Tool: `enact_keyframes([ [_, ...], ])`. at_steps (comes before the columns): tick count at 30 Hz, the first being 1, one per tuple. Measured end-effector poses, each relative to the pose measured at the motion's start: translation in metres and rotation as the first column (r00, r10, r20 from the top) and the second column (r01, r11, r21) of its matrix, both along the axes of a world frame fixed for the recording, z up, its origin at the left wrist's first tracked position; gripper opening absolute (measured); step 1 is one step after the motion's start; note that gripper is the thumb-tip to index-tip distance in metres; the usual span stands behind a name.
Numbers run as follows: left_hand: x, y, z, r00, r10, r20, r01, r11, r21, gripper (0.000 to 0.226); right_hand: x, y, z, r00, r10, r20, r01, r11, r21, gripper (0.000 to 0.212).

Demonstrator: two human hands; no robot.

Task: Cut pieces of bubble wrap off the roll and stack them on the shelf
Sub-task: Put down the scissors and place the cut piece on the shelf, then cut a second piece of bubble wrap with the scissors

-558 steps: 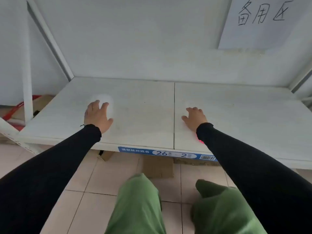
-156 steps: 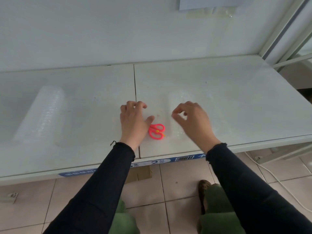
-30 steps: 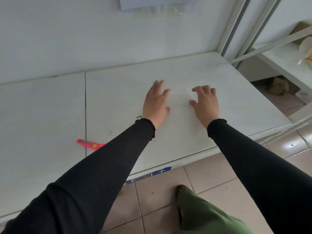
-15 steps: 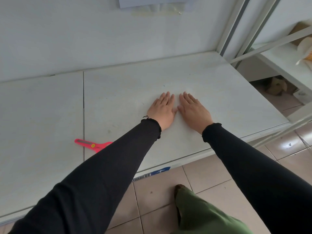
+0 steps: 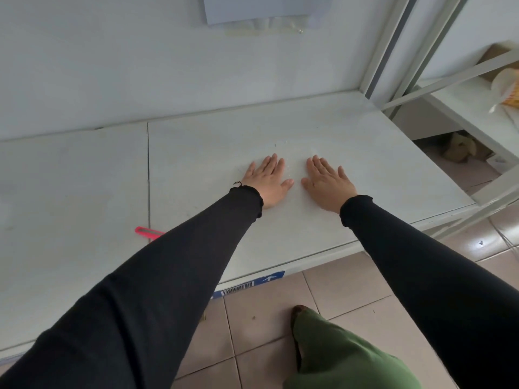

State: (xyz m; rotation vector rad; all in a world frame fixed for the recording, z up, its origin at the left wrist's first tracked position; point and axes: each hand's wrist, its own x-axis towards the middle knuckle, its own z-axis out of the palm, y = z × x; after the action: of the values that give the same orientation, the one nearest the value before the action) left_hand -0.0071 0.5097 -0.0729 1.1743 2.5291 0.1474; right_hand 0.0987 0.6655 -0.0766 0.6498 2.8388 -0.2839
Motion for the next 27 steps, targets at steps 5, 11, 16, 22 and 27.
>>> enact_keyframes([
  [5, -0.009, -0.046, 0.028, 0.999, 0.031, -0.029, -0.029, 0.997, 0.077, 0.064, -0.003, -0.014, 0.032, 0.966, -0.097, -0.24, 0.094, 0.995, -0.022, 0.056],
  [11, -0.003, -0.149, 0.05, 0.991, 0.125, -0.045, -0.107, 0.953, 0.282, 0.047, 0.014, -0.094, 0.068, 0.867, -0.029, -0.498, -0.001, 0.998, -0.061, 0.039],
  [16, 0.014, -0.242, 0.052, 0.952, 0.295, -0.084, -0.247, 0.899, 0.361, 0.038, 0.019, -0.176, 0.069, 0.879, 0.073, -0.471, -0.146, 0.982, -0.121, 0.033],
  [22, 0.034, -0.298, 0.036, 0.917, 0.365, -0.163, -0.277, 0.875, 0.398, 0.028, 0.018, -0.245, 0.049, 0.885, 0.159, -0.438, -0.245, 0.958, -0.147, 0.033],
  [27, 0.032, -0.304, 0.016, 0.918, 0.37, -0.147, -0.278, 0.86, 0.427, 0.027, 0.013, -0.261, 0.027, 0.888, 0.193, -0.416, -0.253, 0.963, -0.093, 0.019],
])
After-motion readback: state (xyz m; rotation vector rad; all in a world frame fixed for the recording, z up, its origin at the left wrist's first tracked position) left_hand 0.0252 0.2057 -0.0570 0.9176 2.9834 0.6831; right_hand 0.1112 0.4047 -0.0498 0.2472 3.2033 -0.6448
